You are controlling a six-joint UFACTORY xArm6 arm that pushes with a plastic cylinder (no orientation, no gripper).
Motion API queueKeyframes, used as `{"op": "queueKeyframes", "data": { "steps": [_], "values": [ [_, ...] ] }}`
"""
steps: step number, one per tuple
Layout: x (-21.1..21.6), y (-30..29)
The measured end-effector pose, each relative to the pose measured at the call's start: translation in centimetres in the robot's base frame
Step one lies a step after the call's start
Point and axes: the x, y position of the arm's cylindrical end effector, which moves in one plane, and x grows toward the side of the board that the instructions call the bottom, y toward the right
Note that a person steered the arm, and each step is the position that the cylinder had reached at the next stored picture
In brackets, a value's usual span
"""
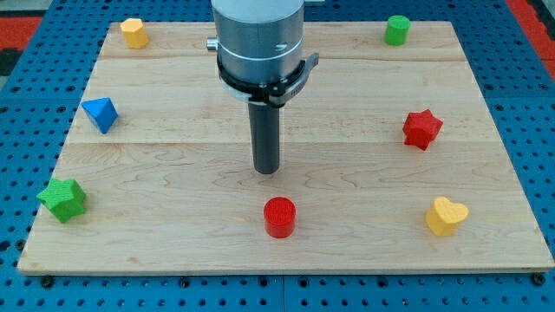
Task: Push the blue cube to the right of the blue triangle
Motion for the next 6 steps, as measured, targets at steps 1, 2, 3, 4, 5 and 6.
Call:
{"op": "queueKeyframes", "data": {
  "steps": [1, 2, 3, 4, 5, 6],
  "values": [
    [-1.8, 1.3],
    [-3.1, 1.2],
    [-3.0, -3.1],
    [-2.1, -3.4],
    [-1.5, 4.8],
    [-0.5, 5.3]
  ]
}}
